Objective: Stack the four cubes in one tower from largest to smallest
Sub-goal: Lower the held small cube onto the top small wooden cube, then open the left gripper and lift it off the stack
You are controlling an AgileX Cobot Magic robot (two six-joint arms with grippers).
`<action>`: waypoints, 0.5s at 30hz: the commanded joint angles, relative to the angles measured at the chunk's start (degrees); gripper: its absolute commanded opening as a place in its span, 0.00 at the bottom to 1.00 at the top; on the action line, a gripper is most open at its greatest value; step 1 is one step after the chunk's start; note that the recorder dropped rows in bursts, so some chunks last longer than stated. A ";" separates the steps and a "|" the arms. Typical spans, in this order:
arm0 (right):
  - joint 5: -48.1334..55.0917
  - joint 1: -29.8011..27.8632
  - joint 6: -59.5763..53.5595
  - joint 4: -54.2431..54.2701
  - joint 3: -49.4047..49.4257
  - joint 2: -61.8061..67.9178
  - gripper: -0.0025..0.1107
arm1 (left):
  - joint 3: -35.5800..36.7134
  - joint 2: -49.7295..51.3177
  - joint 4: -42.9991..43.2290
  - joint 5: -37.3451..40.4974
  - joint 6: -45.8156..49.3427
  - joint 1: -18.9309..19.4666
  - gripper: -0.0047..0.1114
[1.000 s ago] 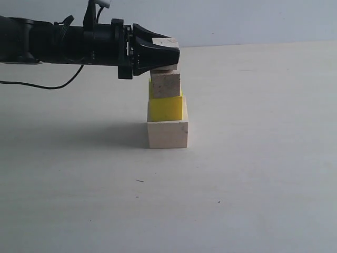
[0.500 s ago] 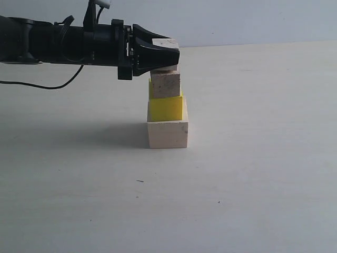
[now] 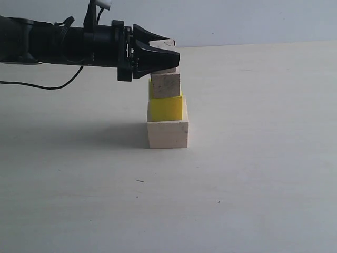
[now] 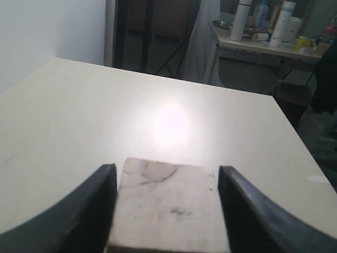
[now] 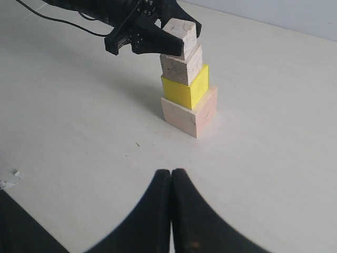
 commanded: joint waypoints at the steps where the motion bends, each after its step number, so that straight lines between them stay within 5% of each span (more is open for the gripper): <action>1: -0.10 0.11 -0.23 0.00 0.28 -0.23 0.02 | -0.45 -0.12 -0.07 0.39 -0.04 0.22 0.54; 15: -0.10 0.11 -0.23 0.00 0.28 -0.23 0.02 | -0.45 -1.03 -1.97 0.39 -0.04 0.33 0.54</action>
